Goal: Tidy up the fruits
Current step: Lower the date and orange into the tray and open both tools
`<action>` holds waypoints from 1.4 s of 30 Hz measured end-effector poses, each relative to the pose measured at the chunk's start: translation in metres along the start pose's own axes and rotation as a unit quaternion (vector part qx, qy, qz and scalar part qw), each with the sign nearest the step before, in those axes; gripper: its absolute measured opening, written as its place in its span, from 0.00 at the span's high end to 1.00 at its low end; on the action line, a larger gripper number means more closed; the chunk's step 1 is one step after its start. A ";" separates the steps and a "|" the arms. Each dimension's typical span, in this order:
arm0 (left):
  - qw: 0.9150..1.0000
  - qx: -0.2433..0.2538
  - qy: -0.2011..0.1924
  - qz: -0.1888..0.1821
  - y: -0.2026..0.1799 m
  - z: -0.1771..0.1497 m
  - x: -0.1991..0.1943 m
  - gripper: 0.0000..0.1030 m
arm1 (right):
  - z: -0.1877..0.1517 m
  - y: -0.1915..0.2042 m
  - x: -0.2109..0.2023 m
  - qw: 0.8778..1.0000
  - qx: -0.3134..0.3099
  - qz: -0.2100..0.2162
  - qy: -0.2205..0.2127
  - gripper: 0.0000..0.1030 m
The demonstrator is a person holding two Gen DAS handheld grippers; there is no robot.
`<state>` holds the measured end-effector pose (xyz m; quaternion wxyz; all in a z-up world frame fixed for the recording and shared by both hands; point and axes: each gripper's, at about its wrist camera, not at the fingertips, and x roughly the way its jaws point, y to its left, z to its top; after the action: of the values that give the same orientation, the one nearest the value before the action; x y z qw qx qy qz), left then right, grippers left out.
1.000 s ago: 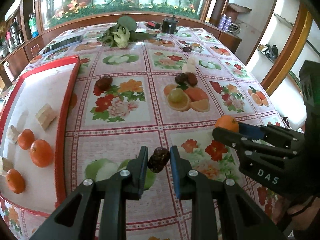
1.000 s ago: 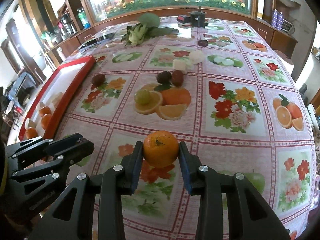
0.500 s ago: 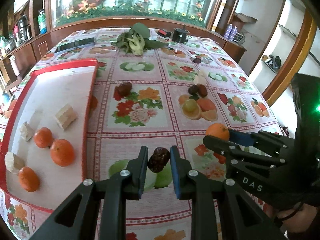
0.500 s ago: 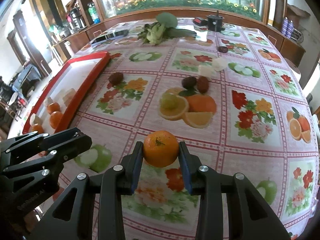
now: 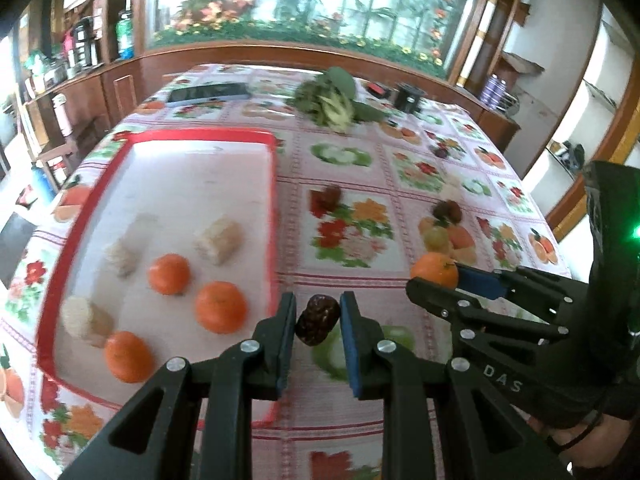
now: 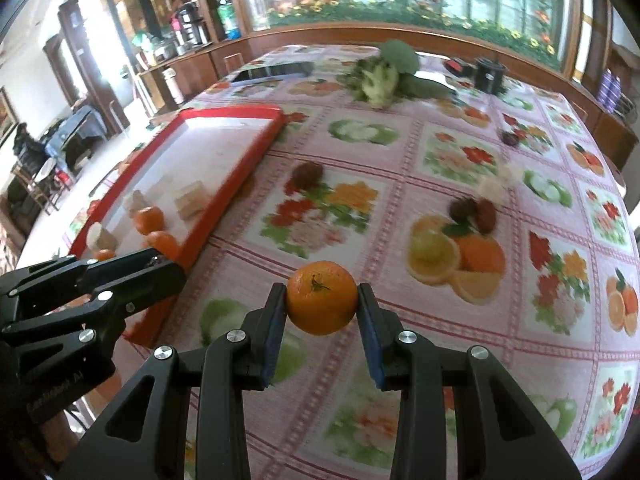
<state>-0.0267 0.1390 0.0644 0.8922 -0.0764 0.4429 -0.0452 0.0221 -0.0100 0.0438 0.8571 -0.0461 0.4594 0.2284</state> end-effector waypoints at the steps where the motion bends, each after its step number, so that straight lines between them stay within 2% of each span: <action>1: 1.000 -0.004 -0.002 0.004 0.006 0.001 -0.002 0.76 | 0.003 0.005 0.001 1.000 -0.005 0.004 -0.001 0.66; 11: 0.996 -0.051 -0.021 0.065 0.078 0.012 -0.017 0.76 | 0.020 0.068 0.015 0.996 -0.067 0.054 0.004 0.67; 21: 0.989 -0.095 -0.024 0.110 0.140 0.019 -0.013 0.76 | 0.017 0.118 0.036 0.988 -0.113 0.096 0.032 0.67; 28: 0.987 -0.117 -0.009 0.112 0.164 0.017 0.000 0.76 | 0.013 0.139 0.043 0.984 -0.135 0.107 0.040 0.66; 37: 0.986 -0.126 0.011 0.108 0.172 0.015 0.017 0.76 | 0.008 0.148 0.049 0.980 -0.150 0.122 0.053 0.67; 42: 0.986 -0.126 0.017 0.109 0.172 0.015 0.024 0.76 | 0.012 0.140 0.061 0.981 -0.131 0.126 0.066 0.67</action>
<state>0.0020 0.3064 0.0241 0.8672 -0.1387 0.4660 0.1075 -0.0008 0.1399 0.0199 0.7760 -0.1146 0.4831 0.3889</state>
